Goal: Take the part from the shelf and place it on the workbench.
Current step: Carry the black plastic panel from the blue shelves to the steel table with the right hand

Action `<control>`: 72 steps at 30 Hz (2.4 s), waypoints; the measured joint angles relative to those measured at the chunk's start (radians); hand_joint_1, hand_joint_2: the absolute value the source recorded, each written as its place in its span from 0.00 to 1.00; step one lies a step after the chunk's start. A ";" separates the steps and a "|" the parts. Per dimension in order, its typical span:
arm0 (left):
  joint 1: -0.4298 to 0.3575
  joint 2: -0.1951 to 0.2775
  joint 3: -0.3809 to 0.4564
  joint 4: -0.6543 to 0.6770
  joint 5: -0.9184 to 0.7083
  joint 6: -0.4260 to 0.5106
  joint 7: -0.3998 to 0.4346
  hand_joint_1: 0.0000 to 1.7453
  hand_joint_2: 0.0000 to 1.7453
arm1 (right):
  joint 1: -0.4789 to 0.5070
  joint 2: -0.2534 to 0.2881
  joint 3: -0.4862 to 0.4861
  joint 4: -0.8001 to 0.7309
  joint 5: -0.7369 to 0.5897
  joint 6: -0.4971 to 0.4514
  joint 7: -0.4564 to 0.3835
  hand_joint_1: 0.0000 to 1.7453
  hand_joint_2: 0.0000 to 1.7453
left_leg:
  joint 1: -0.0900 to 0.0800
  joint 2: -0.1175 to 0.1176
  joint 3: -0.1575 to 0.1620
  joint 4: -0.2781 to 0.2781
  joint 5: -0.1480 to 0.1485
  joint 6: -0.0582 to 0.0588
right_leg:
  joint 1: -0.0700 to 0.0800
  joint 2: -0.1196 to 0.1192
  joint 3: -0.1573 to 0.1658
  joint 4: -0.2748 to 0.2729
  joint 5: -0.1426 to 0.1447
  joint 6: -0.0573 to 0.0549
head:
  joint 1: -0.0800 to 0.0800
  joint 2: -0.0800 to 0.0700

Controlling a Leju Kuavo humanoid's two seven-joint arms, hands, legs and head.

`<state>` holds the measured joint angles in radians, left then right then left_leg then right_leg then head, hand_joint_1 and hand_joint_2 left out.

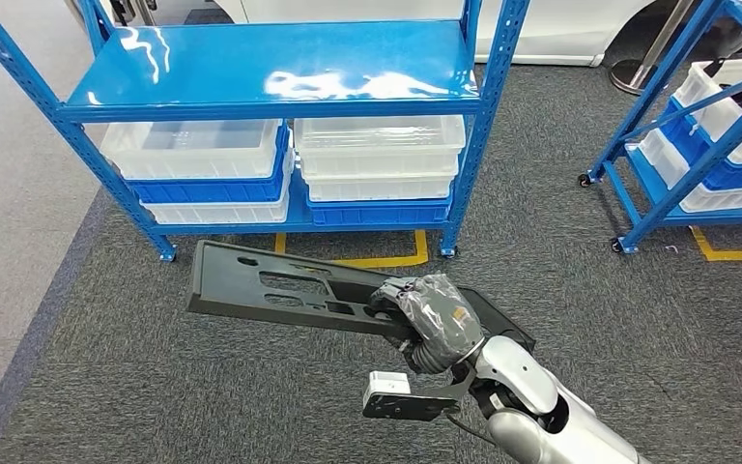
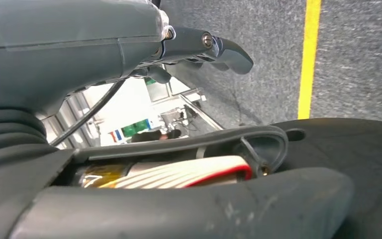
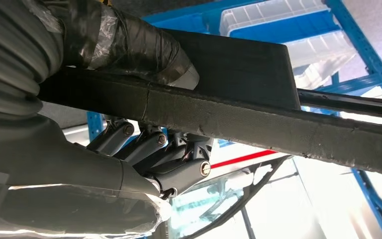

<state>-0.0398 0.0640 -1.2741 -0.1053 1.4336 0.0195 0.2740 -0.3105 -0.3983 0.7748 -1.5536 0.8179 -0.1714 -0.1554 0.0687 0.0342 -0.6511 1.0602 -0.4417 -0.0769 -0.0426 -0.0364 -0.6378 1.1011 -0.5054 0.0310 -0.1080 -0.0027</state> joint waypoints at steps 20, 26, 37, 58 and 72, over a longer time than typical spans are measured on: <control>0.006 -0.008 -0.020 0.000 -0.020 0.018 -0.027 0.00 1.00 | 0.035 -0.134 -0.069 -0.125 -0.087 0.068 -0.008 1.00 1.00 | 0.000 -0.001 0.001 0.000 -0.002 0.002 | 0.000 -0.001 0.004 -0.006 0.000 0.003 | 0.000 0.000; 0.007 -0.008 -0.020 0.000 -0.016 0.024 -0.019 0.00 1.00 | 0.056 -0.173 -0.081 -0.151 -0.095 0.061 -0.011 1.00 1.00 | 0.000 -0.001 0.000 -0.001 -0.002 0.002 | 0.000 -0.001 0.005 -0.009 0.000 0.003 | 0.000 0.000; 0.007 -0.008 -0.020 0.000 -0.015 0.019 -0.012 0.00 1.00 | 0.101 -0.171 -0.083 -0.157 -0.033 0.022 -0.006 1.00 1.00 | -0.001 -0.001 0.000 -0.007 -0.003 0.002 | 0.000 -0.002 0.006 -0.016 0.000 0.005 | 0.000 0.000; 0.009 -0.008 -0.020 0.000 -0.012 0.019 -0.031 0.00 1.00 | 0.105 -0.072 -0.022 -0.137 0.062 -0.008 0.037 1.00 1.00 | -0.008 -0.001 0.003 -0.004 -0.007 0.015 | -0.009 -0.002 0.013 -0.022 0.003 0.013 | 0.000 0.000; 0.014 -0.023 -0.022 0.000 -0.024 0.018 -0.013 0.00 1.00 | 0.132 -0.138 -0.042 -0.146 -0.008 -0.013 0.016 1.00 1.00 | -0.008 -0.061 0.044 -0.064 0.022 0.068 | -0.014 0.034 -0.016 0.145 -0.100 0.044 | 0.005 0.000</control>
<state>-0.0255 0.0414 -1.2963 -0.1053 1.4092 0.0378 0.2607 -0.1781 -0.5362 0.7325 -1.6992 0.8100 -0.1848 -0.1397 0.0605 -0.0264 -0.6067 0.9960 -0.4201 -0.0088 -0.0562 -0.0025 -0.6541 1.2463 -0.6055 0.0755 -0.1033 -0.0027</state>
